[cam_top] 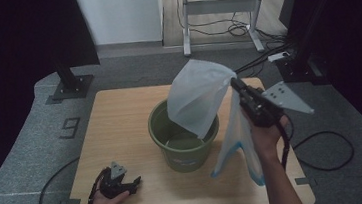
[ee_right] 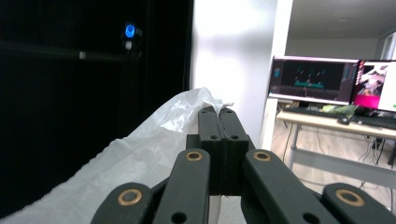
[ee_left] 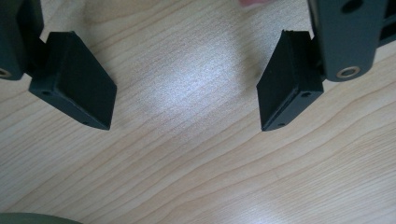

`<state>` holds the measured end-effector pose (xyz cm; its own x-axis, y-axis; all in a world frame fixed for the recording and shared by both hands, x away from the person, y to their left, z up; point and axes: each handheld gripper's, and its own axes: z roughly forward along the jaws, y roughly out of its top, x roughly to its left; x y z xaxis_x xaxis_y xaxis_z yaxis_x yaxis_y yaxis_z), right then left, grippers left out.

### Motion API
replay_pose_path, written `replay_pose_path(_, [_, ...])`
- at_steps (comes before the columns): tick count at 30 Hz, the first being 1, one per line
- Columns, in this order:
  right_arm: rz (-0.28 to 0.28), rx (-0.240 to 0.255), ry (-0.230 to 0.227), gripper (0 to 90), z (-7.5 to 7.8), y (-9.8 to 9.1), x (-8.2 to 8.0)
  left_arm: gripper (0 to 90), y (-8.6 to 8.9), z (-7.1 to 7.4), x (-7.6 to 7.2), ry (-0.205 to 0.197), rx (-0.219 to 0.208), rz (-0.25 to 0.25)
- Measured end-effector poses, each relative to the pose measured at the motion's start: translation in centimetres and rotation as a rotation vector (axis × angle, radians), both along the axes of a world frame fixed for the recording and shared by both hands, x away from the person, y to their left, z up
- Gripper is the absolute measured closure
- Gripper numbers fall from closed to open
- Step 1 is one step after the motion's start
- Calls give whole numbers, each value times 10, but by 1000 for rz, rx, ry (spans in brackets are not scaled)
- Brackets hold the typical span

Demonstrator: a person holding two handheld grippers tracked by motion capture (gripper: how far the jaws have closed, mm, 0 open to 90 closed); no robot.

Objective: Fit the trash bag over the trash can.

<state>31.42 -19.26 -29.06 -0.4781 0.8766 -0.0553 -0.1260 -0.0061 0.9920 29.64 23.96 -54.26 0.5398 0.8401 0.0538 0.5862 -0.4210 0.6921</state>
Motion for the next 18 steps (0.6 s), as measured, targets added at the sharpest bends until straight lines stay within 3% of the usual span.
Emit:
replay_pose_path(1, [0, 0, 0, 888, 0, 0, 0, 198, 0, 0, 0, 0, 0, 0])
replay_pose_path(3, [13, -33, 25, 888, -18, 11, 3, 198, 1, 0, 0, 1, -3, 0])
replay_pose_path(13, [72, -48, 73, 888, -51, 24, -5, 198, 1, 0, 0, 1, -2, 0])
replay_pose_path(15, [84, -45, 82, 888, -57, 25, -8, 197, 1, 2, -1, 4, -23, 0])
replay_pose_path(18, [105, -59, 100, 887, -70, 28, -14, 198, 4, 10, -1, -2, -95, -2])
